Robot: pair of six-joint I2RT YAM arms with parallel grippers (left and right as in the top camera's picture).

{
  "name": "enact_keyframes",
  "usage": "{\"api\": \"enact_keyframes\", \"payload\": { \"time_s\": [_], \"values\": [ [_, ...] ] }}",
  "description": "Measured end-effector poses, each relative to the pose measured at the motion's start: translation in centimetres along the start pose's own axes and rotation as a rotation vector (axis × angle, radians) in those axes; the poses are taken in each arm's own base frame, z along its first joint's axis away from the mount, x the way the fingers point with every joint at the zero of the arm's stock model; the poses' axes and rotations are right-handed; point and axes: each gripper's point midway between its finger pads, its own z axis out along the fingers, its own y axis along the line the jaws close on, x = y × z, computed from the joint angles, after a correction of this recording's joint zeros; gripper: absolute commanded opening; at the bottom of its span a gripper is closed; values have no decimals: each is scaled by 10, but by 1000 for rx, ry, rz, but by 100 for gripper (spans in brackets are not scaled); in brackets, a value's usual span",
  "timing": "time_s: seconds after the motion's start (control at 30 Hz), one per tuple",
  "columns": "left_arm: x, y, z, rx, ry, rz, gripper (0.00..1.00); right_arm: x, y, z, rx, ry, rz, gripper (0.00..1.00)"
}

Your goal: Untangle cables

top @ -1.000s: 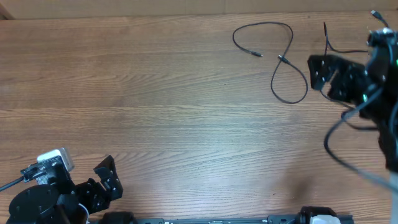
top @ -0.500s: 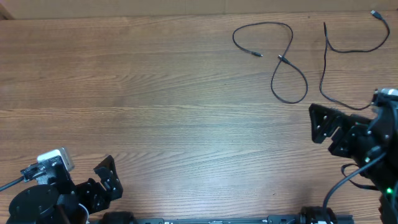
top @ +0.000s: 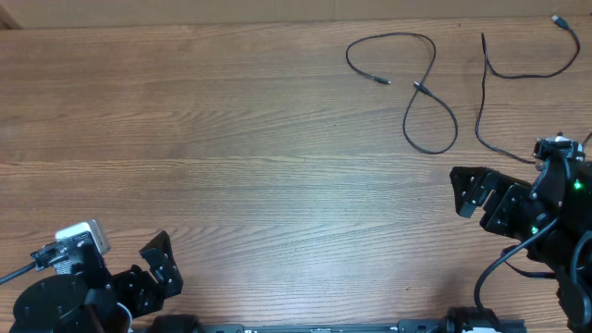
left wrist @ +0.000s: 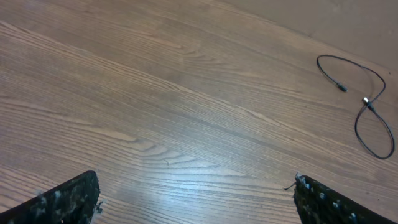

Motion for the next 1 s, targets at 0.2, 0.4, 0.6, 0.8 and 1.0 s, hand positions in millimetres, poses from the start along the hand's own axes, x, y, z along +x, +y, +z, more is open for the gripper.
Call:
{"api": "enact_keyframes", "payload": {
  "time_s": [0.2,0.4,0.6,0.8,1.0],
  "values": [
    [0,0,0,0,0,0,99,0,2,0,-7,-2,-5,100],
    [0,0,0,0,0,0,100,-15,20,0,-68,-64,-58,100],
    [0,0,0,0,0,0,99,-32,23,-5,-72,-152,-71,100],
    [0,0,0,0,0,0,99,-43,28,-14,-121,-304,-97,100],
    [0,0,0,0,0,0,100,-29,17,0,-141,-391,-108,100]
  ]
}}
